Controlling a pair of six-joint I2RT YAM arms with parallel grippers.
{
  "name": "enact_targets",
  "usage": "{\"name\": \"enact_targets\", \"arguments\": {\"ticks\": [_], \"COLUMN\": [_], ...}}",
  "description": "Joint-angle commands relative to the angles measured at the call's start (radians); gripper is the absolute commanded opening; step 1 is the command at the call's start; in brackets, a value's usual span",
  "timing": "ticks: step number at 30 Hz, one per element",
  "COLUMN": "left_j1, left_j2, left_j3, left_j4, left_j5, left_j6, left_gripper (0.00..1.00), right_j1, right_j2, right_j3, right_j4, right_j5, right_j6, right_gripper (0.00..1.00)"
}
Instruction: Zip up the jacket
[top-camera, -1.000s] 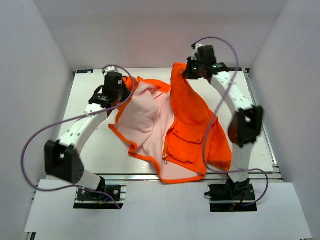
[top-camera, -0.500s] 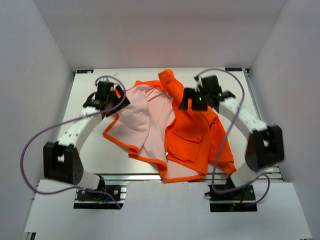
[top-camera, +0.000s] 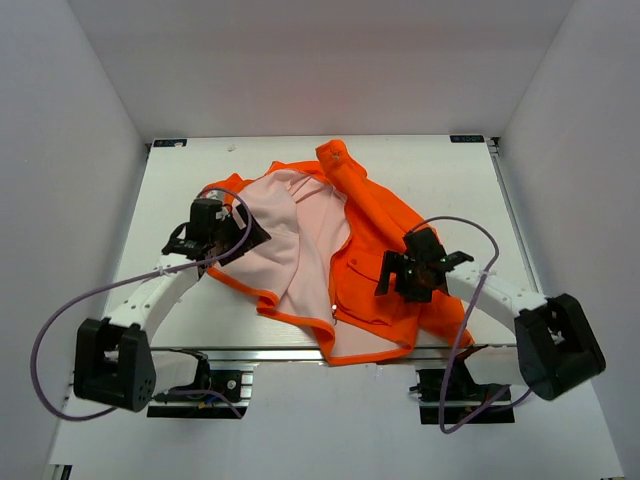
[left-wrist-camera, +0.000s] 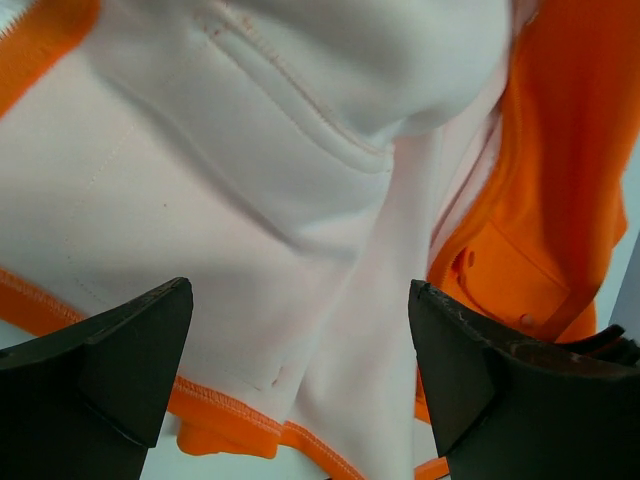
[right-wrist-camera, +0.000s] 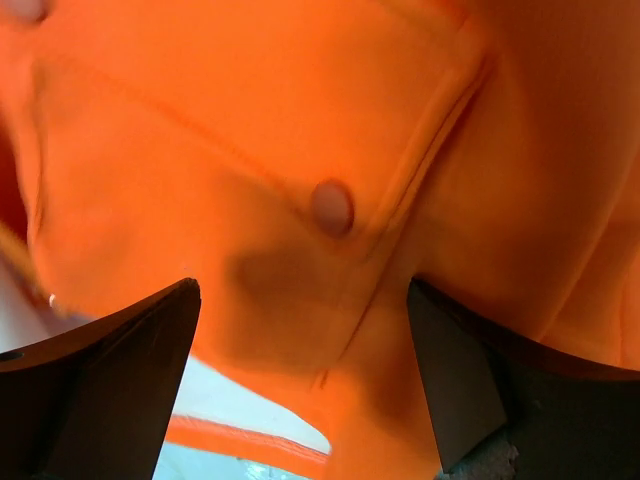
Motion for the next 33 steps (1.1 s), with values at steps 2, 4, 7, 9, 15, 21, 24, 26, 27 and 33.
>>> {"name": "enact_targets", "arguments": {"ticks": [2,4,7,9,15,21,24,26,27,33], "left_j1": [-0.004,-0.003,-0.003,-0.001,0.001,0.001,0.001,0.001,0.001,0.017], "left_j2": [0.094,0.181,0.334,0.425,0.688,0.639,0.506,0.385,0.348,0.191], "left_j3": [-0.042,-0.032,0.045,0.147,0.4,0.453,0.371,0.283,0.259,0.143], "left_j4": [0.142,0.194,0.211,0.193,0.142,0.105,0.05,0.012,-0.049,-0.278], "left_j5": [0.07,0.06,0.04,0.034,0.015,0.021,-0.027,-0.066,-0.127,-0.31], "left_j6": [-0.007,0.004,0.02,0.035,0.049,0.061,0.026,-0.018,-0.034,-0.146], "left_gripper": [0.98,0.98,0.98,0.98,0.98,0.98,0.98,0.98,0.98,0.98], "right_j1": [-0.048,-0.078,-0.131,-0.153,-0.24,-0.25,-0.198,-0.132,-0.109,0.082], "right_j2": [0.182,0.319,0.481,0.55,0.82,0.752,0.59,0.512,0.454,0.446], "right_j3": [0.119,0.19,0.378,0.507,0.861,0.953,0.804,0.721,0.683,0.572], "right_j4": [0.057,0.043,0.008,0.007,-0.038,-0.061,-0.015,0.028,0.037,0.004], "right_j5": [0.17,0.216,0.212,0.219,0.187,0.144,0.17,0.204,0.207,0.368], "right_j6": [0.03,0.03,0.009,-0.004,-0.033,-0.163,-0.255,-0.327,-0.355,-0.451], "right_gripper": [0.89,0.89,0.89,0.89,0.89,0.89,0.89,0.89,0.89,0.89]}}
